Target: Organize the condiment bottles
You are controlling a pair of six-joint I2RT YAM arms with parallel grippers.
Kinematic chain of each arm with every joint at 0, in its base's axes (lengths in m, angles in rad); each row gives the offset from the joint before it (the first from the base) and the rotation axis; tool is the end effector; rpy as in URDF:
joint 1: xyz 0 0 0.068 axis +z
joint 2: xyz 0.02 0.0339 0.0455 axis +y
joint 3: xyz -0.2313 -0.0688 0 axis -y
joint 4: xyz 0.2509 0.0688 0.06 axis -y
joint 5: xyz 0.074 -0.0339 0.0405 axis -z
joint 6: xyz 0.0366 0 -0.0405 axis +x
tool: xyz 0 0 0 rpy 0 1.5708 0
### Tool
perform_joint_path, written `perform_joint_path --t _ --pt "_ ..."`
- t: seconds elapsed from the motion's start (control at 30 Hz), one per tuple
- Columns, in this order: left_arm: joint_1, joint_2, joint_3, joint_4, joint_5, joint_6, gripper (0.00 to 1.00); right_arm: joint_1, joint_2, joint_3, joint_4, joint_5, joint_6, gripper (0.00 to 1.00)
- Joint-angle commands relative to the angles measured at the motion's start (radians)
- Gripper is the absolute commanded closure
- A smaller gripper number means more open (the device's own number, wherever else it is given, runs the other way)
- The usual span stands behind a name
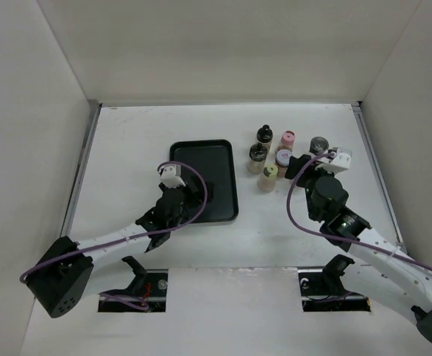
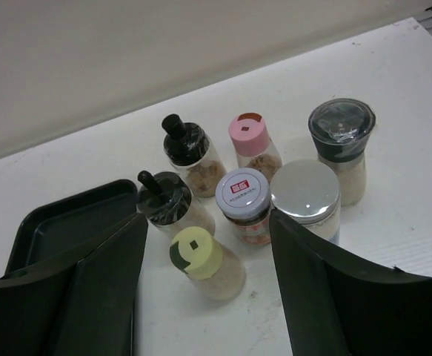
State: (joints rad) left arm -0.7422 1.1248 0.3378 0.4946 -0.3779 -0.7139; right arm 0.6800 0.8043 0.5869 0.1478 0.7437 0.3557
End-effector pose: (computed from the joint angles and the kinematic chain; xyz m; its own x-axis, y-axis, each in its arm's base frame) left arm 0.1884 -0.1545 0.1557 -0.4014 -0.4576 -0.7934 0.1389 0.8258 -0.5466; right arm 0.1852 0.1179 0.2776 -0.0290 0.3062 -0.9515 0.0773 0.9498 0.3033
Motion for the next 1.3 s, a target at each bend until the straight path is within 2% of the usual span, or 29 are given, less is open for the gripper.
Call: perform_joint_path --t 0.0,0.2,0.3,0.33,0.47,0.5,0.57,0.63,0.67,0.7,0.8,0.97,1.13,1.27 --pt "0.005 -0.080 0.006 0.010 -0.071 0.016 0.00 0.013 -0.068 -0.010 -0.042 0.063 0.006 0.26" --pt "0.057 -0.298 -0.077 -0.048 -0.199 -0.002 0.00 -0.004 -0.119 -0.065 -0.082 0.066 0.032 0.26" --pt "0.100 -0.411 -0.102 -0.149 -0.314 -0.024 0.00 -0.015 -0.119 -0.088 -0.076 0.056 0.037 0.32" --pt "0.115 -0.445 -0.103 -0.200 -0.349 -0.039 0.00 -0.018 -0.119 -0.091 -0.074 0.048 0.045 0.37" --pt "0.194 -0.568 -0.123 -0.376 -0.426 -0.114 0.00 -0.026 -0.108 -0.087 -0.086 -0.035 0.055 0.74" --pt "0.223 -0.580 -0.126 -0.405 -0.424 -0.134 0.00 -0.026 -0.100 -0.081 -0.103 -0.049 0.063 0.81" --pt "0.275 -0.571 -0.128 -0.445 -0.402 -0.176 0.00 -0.021 -0.080 -0.064 -0.143 -0.076 0.091 0.83" --pt "0.315 -0.537 -0.134 -0.455 -0.356 -0.206 0.00 -0.021 -0.047 -0.055 -0.146 -0.110 0.094 0.76" --pt "0.332 -0.521 -0.143 -0.446 -0.334 -0.225 0.00 -0.021 -0.021 -0.045 -0.145 -0.134 0.091 0.69" --pt "0.349 -0.504 -0.149 -0.429 -0.316 -0.245 0.00 -0.021 0.013 -0.032 -0.143 -0.156 0.082 0.55" --pt "0.382 -0.455 -0.151 -0.380 -0.271 -0.252 0.00 -0.021 0.062 0.001 -0.140 -0.164 0.068 0.32" --pt "0.390 -0.416 -0.175 -0.323 -0.254 -0.266 0.00 -0.056 0.101 0.051 -0.128 -0.084 0.057 0.18" --pt "0.373 -0.398 -0.191 -0.285 -0.243 -0.268 0.00 -0.122 0.108 0.108 -0.172 -0.004 0.016 0.10" --pt "0.360 -0.390 -0.192 -0.257 -0.228 -0.262 0.00 -0.187 0.177 0.155 -0.226 -0.030 0.016 0.04"
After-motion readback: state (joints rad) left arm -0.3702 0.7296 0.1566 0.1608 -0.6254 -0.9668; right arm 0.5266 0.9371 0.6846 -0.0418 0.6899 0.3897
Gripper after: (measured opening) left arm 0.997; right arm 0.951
